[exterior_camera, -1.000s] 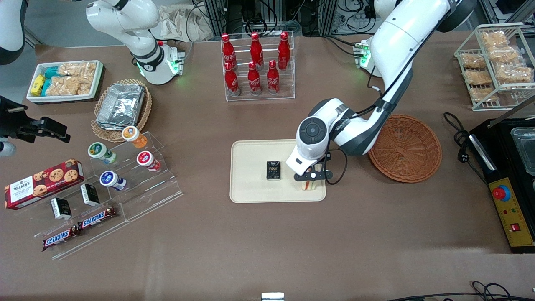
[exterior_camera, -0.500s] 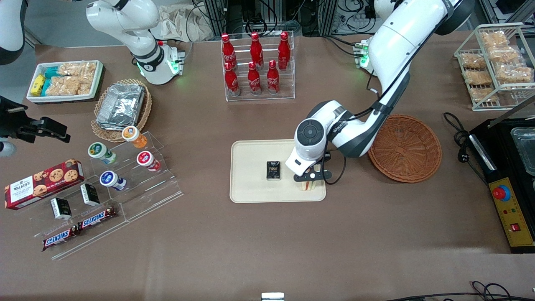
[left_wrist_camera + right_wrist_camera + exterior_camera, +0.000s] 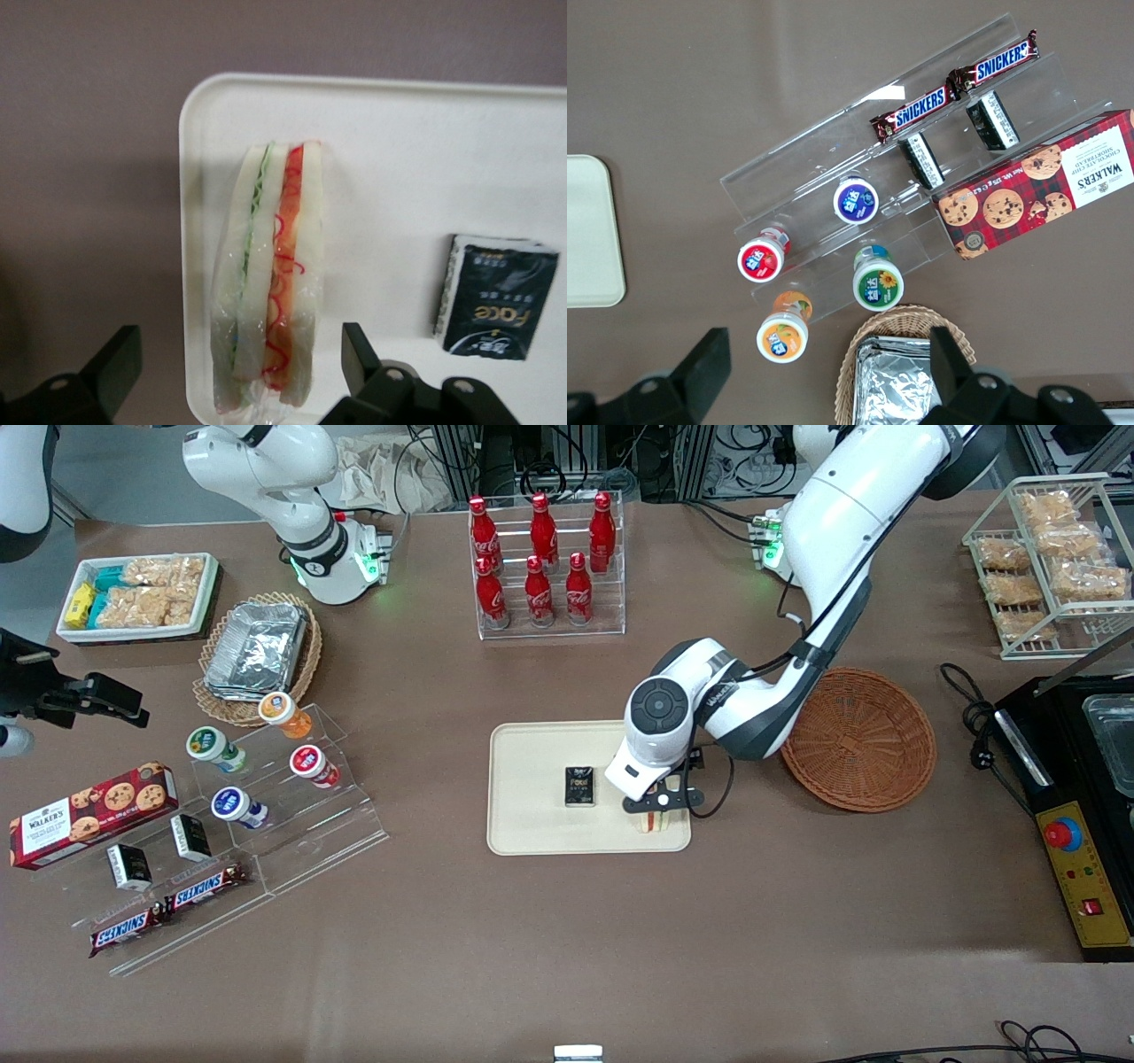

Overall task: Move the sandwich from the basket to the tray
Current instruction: 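Lower the sandwich onto the tray and open the left gripper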

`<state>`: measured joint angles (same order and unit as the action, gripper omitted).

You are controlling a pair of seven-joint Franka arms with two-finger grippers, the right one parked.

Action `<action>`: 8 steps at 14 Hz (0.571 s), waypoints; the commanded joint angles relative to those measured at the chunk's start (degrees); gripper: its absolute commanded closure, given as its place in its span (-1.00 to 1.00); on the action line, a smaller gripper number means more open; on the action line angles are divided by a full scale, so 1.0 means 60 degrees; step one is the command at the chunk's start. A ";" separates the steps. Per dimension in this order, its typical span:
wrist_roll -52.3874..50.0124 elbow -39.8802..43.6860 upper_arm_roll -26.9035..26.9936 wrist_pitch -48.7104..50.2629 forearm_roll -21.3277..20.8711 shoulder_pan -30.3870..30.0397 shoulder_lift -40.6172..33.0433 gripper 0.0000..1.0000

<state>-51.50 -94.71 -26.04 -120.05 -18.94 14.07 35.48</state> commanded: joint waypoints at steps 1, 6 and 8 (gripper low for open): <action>-0.0481 0.0329 0.0019 0.0597 0.0094 -0.0205 -0.0886 -1.00; -0.2139 0.2408 0.0092 0.2602 0.0241 -0.0295 -0.1942 -1.00; -0.1877 0.2659 0.0353 0.3351 0.0227 -0.0425 -0.2628 -1.00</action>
<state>-62.30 -80.27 -25.46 -103.50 -17.79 11.89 22.53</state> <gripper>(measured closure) 0.000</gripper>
